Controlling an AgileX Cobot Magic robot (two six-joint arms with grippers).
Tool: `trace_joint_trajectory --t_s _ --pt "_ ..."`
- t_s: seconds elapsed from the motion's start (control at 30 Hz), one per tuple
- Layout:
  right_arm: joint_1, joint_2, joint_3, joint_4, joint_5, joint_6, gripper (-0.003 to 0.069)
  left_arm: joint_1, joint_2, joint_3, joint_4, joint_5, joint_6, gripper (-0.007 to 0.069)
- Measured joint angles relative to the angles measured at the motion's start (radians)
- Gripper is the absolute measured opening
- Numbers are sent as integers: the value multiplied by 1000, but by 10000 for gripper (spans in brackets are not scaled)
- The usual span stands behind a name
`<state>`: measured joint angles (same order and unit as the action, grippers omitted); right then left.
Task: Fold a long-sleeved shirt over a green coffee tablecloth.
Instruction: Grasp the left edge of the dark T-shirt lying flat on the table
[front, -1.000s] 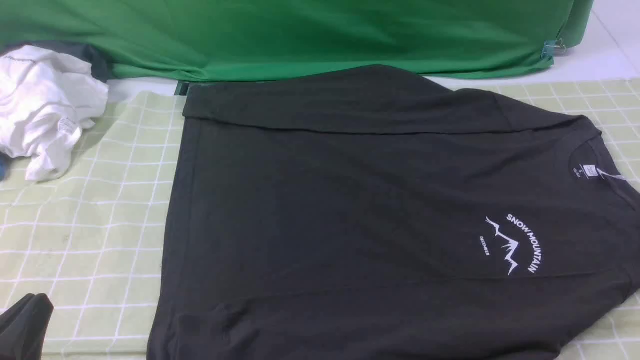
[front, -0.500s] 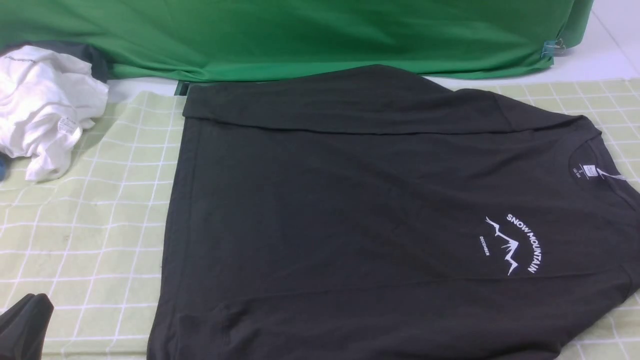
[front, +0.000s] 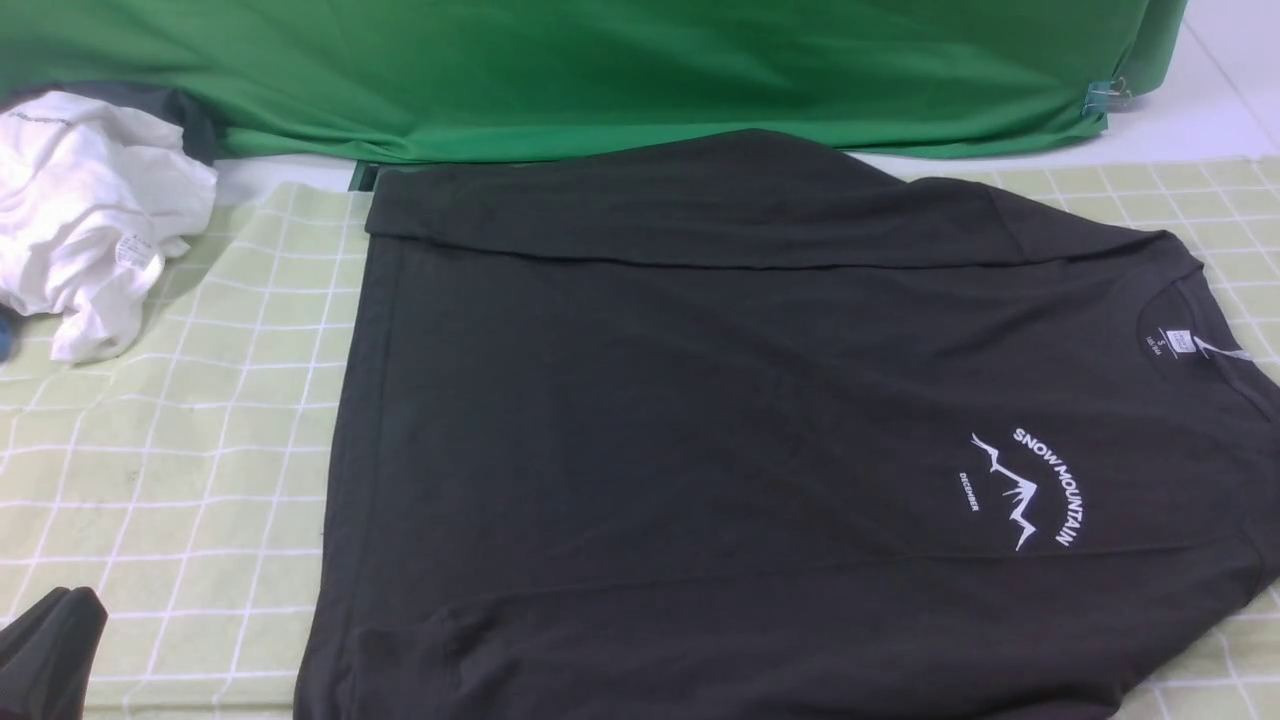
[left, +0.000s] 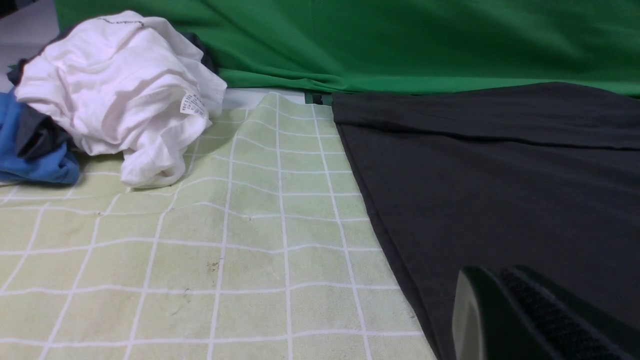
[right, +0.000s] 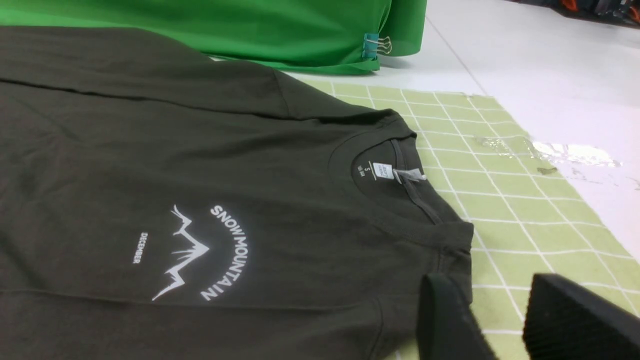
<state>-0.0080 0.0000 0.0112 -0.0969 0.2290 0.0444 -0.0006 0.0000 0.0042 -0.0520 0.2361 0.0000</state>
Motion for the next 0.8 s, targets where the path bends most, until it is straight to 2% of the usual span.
trace_joint_trajectory --t_s 0.53,0.8 --pt "0 0 0 0 0 0 241 0 0 0 0 0 0 35" --pt "0 0 0 0 -3 0 241 0 0 0 52 -2 0 35"
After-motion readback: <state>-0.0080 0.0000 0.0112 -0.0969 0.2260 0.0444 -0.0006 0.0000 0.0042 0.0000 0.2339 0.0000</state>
